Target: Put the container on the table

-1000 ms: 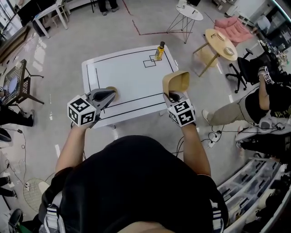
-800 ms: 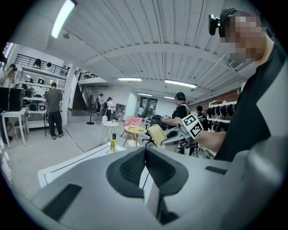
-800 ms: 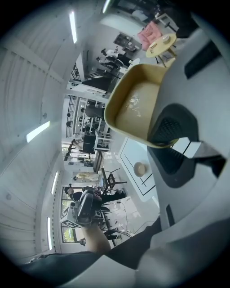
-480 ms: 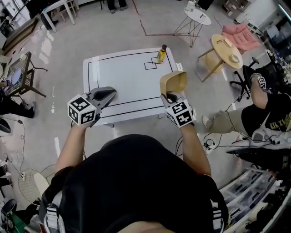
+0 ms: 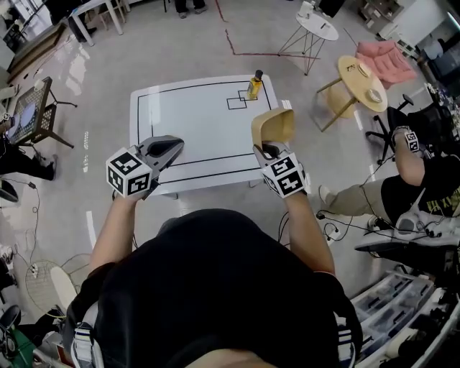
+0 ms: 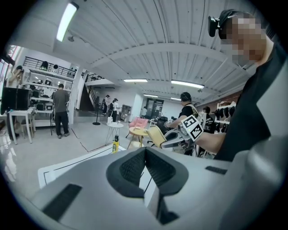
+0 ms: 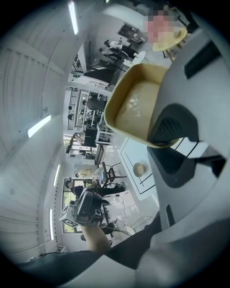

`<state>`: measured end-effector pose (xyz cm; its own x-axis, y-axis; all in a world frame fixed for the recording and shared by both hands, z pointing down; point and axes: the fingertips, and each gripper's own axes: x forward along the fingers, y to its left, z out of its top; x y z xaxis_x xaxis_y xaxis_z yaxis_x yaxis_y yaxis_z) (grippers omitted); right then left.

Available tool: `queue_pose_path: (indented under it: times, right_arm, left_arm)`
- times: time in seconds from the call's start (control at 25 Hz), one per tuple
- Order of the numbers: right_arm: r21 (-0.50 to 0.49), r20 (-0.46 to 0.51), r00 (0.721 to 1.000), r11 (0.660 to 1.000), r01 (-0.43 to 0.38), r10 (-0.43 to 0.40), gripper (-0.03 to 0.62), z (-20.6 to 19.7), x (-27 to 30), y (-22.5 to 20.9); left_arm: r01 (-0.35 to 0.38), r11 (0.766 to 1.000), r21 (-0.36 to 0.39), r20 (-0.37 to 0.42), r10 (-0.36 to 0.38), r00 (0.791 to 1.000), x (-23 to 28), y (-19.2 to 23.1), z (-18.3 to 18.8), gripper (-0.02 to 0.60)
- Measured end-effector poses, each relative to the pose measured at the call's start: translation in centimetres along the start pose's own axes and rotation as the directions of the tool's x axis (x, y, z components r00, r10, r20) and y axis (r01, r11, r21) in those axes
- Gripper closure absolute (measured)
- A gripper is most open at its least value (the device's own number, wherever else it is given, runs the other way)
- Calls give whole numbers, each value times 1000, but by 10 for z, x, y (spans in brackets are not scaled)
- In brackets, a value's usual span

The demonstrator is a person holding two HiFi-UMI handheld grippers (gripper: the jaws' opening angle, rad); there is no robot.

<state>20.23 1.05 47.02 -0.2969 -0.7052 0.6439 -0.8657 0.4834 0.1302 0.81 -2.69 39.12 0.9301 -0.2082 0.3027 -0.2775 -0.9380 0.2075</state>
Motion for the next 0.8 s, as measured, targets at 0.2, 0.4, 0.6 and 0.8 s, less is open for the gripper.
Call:
queue_pose_path:
  times: [0.2,0.4,0.6,0.8]
  right_arm:
    - [-16,3,1000,1000,-9,9,579,2,3,-5]
    - [-28,2,1000,999,-22,22,579,5,5,-8]
    - [-40,-2,1000,999,-30,30,579,5,10,-7]
    - [-38,-8,999,999,-36,36,579,3,10,-8]
  left_arm:
    - [-18,1000,-6,1,18,1000,1,1,-3,574]
    - [-37,999,-17,11,37,999,1,5,-2,574]
    - [-36,999,-20,14,36,999,5,6,-5,574]
    - [-32,999,-21,3,32,999,5,2,-7,574]
